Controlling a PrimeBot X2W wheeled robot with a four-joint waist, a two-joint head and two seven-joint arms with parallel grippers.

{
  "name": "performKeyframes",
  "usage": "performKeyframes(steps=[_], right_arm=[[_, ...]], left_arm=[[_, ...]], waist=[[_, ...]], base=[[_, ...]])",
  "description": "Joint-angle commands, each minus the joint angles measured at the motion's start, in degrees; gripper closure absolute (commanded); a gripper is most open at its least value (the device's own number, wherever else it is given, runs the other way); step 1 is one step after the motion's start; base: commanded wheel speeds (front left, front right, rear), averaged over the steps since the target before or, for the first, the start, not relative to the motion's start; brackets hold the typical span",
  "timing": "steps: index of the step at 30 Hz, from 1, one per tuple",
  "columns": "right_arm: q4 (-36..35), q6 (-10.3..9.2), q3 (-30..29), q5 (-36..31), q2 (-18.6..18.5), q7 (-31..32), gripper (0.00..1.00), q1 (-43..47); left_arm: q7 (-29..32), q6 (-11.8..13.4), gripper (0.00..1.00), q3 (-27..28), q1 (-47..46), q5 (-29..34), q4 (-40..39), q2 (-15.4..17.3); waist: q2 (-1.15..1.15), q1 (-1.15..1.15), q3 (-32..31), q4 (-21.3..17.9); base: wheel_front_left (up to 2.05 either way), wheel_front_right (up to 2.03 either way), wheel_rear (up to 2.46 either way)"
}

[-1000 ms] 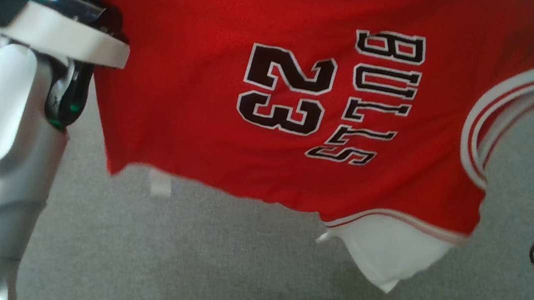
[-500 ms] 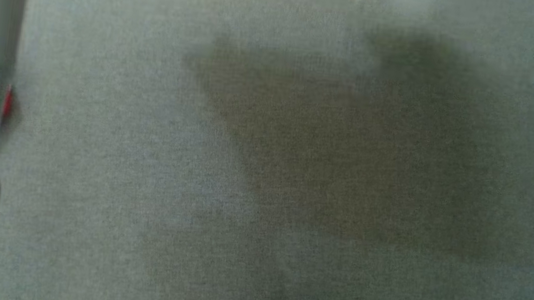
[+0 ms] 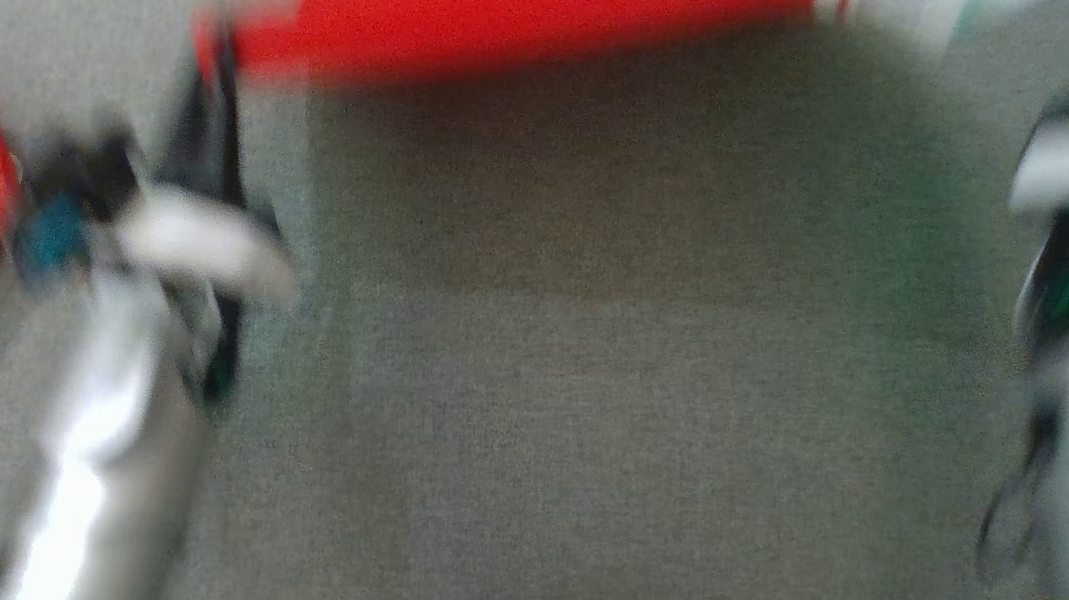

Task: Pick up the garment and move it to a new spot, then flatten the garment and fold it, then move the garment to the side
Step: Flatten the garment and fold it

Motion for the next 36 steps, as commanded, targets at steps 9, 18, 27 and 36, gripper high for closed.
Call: performKeyframes(steps=[9, 18, 27, 36], right_arm=[[-10.5, -0.04, -0.9, 10.4, 0.8, -0.4, 1.00, 30.3], [-14.4, -0.04, 1.7, 14.6, -0.5, 1.2, 1.00, 46.1], [-20.3, -0.04, 0.5, 18.4, 0.0, 4.2, 1.00, 49.8], [-17.9, -0.04, -0.5, 19.3, 3.2, 9.1, 1.00, 39.1]], left_arm=[[-0.1, -1.0, 1.00, 5.0, 23.0, -0.8, -0.5, -3.2], [-0.1, -1.3, 1.00, 2.8, 35.1, -5.5, -5.1, -3.5], [-0.1, -1.4, 1.00, 0.2, 38.5, -5.8, -10.0, -3.5], [-0.1, -1.4, 1.00, -5.6, 31.7, -7.9, -9.2, -3.5]], waist=[[0.00, 0.00, -8.5, -1.8], [0.00, 0.00, -15.8, -1.7], [0.00, 0.00, -17.0, -0.3], [0.00, 0.00, -14.1, 1.7]], base=[[0.00, 0.00, 0.00], [0.00, 0.00, 0.00], [0.00, 0.00, 0.00], [0.00, 0.00, 0.00]])
